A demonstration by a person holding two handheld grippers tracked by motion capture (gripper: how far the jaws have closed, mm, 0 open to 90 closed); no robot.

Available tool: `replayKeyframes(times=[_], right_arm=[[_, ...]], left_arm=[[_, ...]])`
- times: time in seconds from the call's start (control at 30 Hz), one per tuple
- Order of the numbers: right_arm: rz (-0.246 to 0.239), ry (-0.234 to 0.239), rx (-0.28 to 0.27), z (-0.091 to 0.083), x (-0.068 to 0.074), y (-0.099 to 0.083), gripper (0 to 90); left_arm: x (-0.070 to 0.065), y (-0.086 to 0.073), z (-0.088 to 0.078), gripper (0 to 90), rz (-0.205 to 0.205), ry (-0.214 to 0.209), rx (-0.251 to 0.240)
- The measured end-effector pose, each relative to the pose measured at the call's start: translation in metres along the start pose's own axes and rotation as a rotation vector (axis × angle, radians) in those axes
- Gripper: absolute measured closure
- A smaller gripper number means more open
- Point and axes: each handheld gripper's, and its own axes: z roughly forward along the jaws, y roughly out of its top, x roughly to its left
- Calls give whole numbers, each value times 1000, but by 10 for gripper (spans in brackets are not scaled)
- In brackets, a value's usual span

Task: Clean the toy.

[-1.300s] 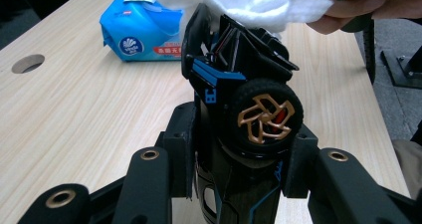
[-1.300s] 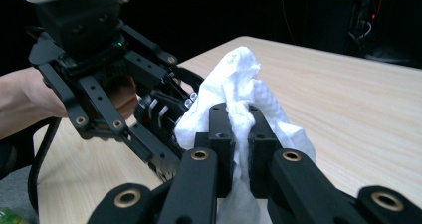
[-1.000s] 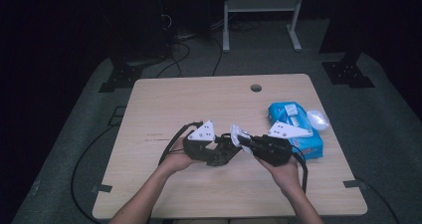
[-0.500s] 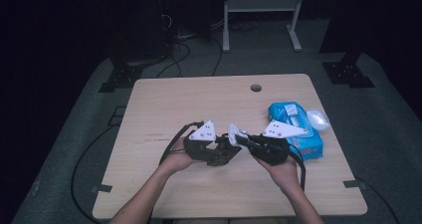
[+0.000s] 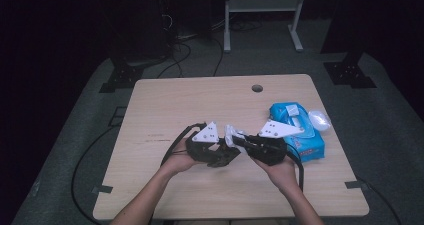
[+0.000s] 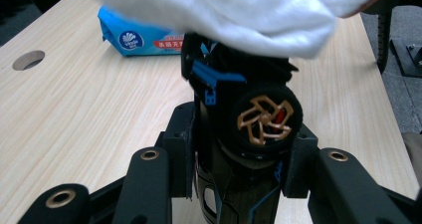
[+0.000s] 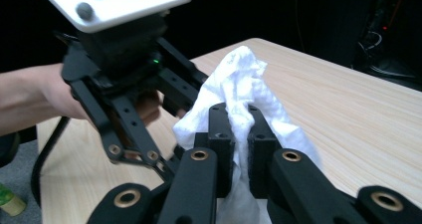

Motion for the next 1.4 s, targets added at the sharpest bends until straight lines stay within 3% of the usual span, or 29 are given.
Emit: replayKeyframes(times=[0.07, 0.13, 0.33, 0.4, 0.63, 0.83, 1.03, 1.27, 1.4], right_arm=[[0, -31, 13, -2, -3, -2, 843], [21, -26, 12, -3, -5, -3, 843], [-18, 5, 12, 6, 9, 3, 843], [-17, 6, 15, 6, 6, 3, 843], [27, -43, 16, -3, -10, -8, 843], [59, -40, 13, -3, -14, -19, 843], [133, -28, -6, -3, -18, -38, 843], [177, -46, 61, 0, -28, -59, 842], [194, -57, 34, -8, -30, -63, 842]], left_arm=[[0, -1, 0, 581, 2, 2, 1], [0, 0, 0, 581, 5, 3, 0], [-2, 2, 3, 581, 18, 0, 9], [-2, 1, 2, 581, 17, 2, 14], [0, -3, 0, 581, 0, -3, 5], [2, -6, -3, 581, -15, -2, -4], [1, -9, 2, 581, -5, -13, 38], [4, -14, 0, 581, -30, -8, 13], [5, -15, 0, 581, -23, -2, 31]])
